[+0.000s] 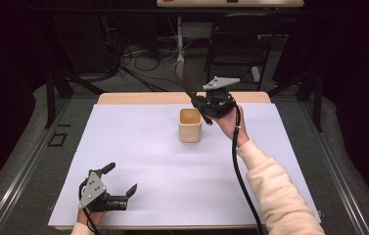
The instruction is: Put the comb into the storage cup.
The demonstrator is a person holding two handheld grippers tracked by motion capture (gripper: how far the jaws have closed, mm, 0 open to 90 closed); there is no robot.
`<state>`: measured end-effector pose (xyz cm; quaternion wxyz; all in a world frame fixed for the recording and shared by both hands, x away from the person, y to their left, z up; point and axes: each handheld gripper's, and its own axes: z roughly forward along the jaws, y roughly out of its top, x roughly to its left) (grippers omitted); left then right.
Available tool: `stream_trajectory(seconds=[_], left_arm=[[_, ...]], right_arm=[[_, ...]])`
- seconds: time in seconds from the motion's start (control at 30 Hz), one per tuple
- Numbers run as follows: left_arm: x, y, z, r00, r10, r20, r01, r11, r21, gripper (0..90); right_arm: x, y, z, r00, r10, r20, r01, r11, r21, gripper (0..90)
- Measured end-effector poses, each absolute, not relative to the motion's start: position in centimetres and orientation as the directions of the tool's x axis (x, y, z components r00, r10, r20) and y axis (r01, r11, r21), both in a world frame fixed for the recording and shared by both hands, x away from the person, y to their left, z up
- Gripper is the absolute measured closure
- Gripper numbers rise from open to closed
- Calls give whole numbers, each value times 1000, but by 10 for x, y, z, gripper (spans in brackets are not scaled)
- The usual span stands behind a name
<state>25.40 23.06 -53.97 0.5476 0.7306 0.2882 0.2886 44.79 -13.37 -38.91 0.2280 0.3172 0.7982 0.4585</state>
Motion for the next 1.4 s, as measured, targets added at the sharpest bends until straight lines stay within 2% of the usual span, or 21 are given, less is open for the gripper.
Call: stream_trajectory(seconds=[1.4], left_arm=[[254, 230, -540, 671, 734, 106, 103, -234, 967, 4]], right_arm=[[463, -120, -396, -676, 734, -69, 280, 343, 897, 723]])
